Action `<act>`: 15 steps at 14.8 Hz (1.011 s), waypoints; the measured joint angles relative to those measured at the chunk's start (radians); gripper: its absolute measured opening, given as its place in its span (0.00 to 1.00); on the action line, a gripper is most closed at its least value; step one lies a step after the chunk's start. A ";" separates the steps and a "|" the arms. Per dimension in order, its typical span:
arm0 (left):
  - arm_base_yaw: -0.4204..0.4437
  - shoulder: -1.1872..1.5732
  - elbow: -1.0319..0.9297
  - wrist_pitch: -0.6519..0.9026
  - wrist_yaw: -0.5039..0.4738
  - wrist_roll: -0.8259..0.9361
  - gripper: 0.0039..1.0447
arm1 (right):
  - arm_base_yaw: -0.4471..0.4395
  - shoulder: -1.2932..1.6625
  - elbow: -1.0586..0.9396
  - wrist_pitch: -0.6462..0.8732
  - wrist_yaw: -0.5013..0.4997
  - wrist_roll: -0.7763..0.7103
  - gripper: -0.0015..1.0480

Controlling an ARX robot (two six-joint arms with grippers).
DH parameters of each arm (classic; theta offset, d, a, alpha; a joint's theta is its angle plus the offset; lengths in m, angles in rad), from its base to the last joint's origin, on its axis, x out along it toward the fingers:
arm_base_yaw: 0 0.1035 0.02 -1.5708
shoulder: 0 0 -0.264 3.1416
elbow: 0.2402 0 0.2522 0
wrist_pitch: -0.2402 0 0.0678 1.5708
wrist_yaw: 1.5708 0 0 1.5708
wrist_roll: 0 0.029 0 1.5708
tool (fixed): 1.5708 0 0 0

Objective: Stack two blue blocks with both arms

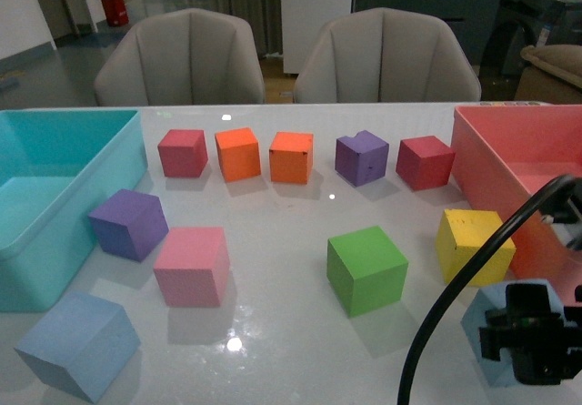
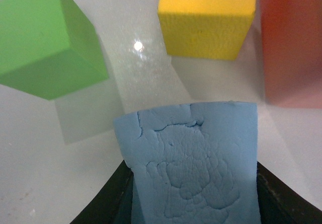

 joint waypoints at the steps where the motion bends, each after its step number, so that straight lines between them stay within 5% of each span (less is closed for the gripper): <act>1: 0.000 0.000 0.000 0.000 0.000 0.000 0.94 | 0.001 -0.045 0.000 -0.017 0.006 0.000 0.45; 5: 0.000 0.000 0.000 0.000 0.000 0.000 0.94 | 0.048 -0.158 0.127 -0.053 0.048 -0.050 0.42; 15: 0.000 0.000 0.000 0.000 0.000 0.000 0.94 | 0.122 0.464 0.872 -0.219 -0.261 -0.245 0.41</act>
